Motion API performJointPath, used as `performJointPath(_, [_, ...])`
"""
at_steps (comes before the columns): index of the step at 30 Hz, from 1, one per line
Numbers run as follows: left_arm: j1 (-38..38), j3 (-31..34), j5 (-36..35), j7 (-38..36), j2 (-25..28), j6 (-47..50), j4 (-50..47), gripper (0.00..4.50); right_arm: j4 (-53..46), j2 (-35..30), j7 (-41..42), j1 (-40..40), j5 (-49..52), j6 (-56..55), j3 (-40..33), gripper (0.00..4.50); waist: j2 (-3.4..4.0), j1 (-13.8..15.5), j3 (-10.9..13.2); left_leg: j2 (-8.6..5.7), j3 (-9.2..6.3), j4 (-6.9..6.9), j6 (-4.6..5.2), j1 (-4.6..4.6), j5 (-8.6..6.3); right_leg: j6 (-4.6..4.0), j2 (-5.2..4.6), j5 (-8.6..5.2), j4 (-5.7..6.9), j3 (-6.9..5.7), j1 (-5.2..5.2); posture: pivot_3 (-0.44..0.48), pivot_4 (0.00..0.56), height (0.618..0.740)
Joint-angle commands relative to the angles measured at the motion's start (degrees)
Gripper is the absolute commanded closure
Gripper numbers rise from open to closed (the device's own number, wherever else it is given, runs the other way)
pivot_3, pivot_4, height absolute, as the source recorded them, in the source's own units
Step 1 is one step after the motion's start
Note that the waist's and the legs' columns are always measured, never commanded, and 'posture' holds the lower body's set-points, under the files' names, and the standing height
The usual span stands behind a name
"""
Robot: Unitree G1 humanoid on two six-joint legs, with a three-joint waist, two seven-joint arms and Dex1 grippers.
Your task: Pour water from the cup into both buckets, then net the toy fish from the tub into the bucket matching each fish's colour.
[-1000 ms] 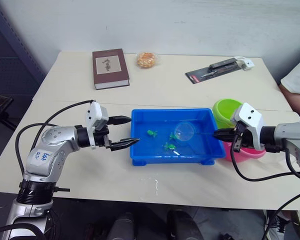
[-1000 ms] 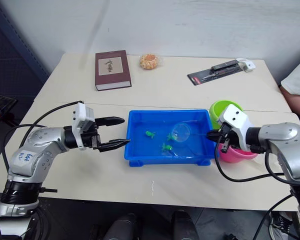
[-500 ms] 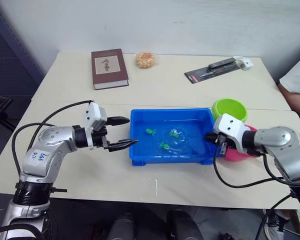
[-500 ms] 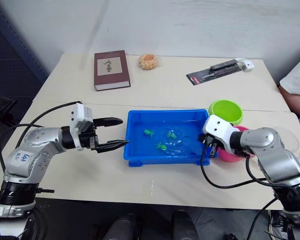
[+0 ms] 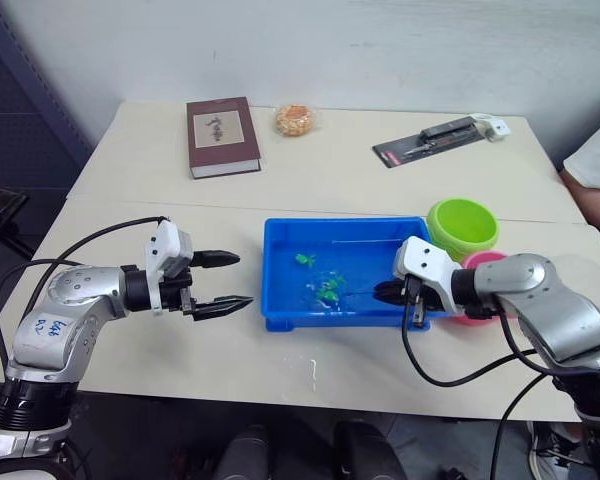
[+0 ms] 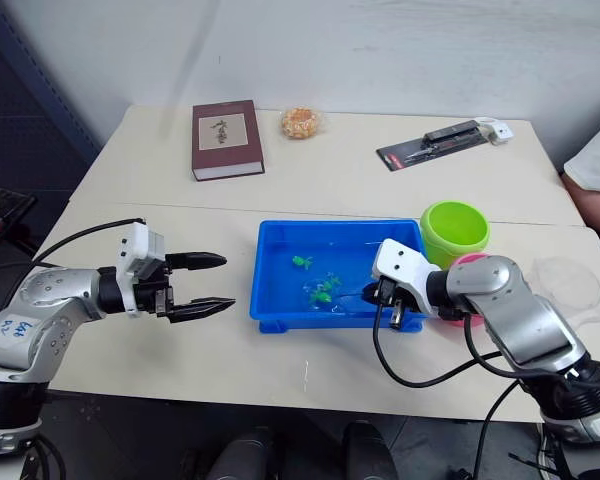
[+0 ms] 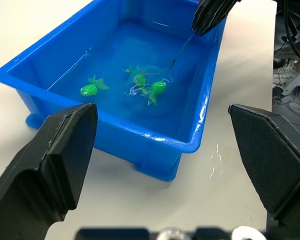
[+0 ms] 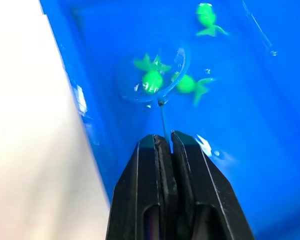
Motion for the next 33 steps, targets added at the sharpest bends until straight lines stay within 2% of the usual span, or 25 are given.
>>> performJointPath(1, [0.44,1.68,-1.43,0.18,0.32,-0.07,-2.70,0.01,-1.85,0.26,0.17,-1.96,6.15,6.49,-6.01,4.50,0.00,-0.02,0.00,0.00,0.00,0.00,0.00,0.00,0.00,0.00,0.00,0.00,-0.01,0.00,0.00,0.000,0.150,0.738])
performJointPath(3, [0.45,1.80,-1.55,0.39,0.20,0.07,-2.97,0.01,-1.18,-0.24,0.52,-2.42,9.41,9.98,-9.07,4.50,0.00,-0.01,0.00,0.00,0.00,0.00,0.00,0.00,0.00,0.00,0.00,0.00,0.00,0.00,0.00,0.000,0.150,0.738])
performJointPath(6, [0.02,2.00,-2.23,1.05,-0.57,0.44,-3.44,0.01,2.12,-0.55,1.68,-1.74,16.12,14.92,-17.35,4.50,0.00,0.01,0.00,0.00,0.00,-0.02,0.00,-0.01,0.00,0.00,0.00,0.00,-0.01,0.00,0.00,0.000,0.150,0.738])
performJointPath(9, [-1.08,2.02,-3.21,2.00,-1.73,0.86,-3.63,0.01,3.22,-4.45,3.97,2.45,16.53,11.55,-21.76,4.50,0.00,0.31,0.00,-0.02,-0.04,-0.03,0.03,-0.04,-0.01,0.00,-0.04,0.00,-0.01,-0.04,0.02,0.000,0.150,0.738])
performJointPath(16, [-4.25,1.63,-5.00,3.38,-4.21,2.14,-2.89,0.01,2.15,-4.21,-0.18,9.95,19.39,10.59,-33.76,4.50,-0.01,0.15,0.01,-0.02,-0.05,-0.02,0.06,-0.05,-0.03,0.02,0.00,0.01,0.03,-0.08,0.07,0.000,0.150,0.738])
performJointPath(21, [-8.05,1.36,-5.80,4.81,-7.44,2.26,-0.97,0.01,4.29,-7.64,-1.36,14.57,19.70,10.48,-45.97,4.50,-0.01,0.19,0.01,-0.03,0.00,-0.01,0.06,-0.05,-0.03,0.03,0.06,0.02,0.06,-0.06,0.07,0.000,0.150,0.738])
performJointPath(27, [-10.47,0.78,-4.40,5.48,-9.98,0.09,1.03,0.01,11.95,-10.83,-3.47,15.32,13.90,2.05,-47.61,4.50,-0.02,-0.04,0.01,-0.02,0.11,-0.01,0.07,0.03,-0.03,0.08,0.13,0.04,0.05,-0.05,0.10,0.000,0.150,0.738])
performJointPath(33, [-11.72,-0.84,-3.73,5.54,-10.86,-0.28,1.73,0.01,18.72,-7.71,-11.74,13.67,4.44,-11.63,-41.04,4.50,-0.01,-0.01,0.01,-0.03,0.21,-0.01,0.07,0.09,-0.03,0.09,0.15,0.05,0.06,0.00,0.09,0.000,0.150,0.738])
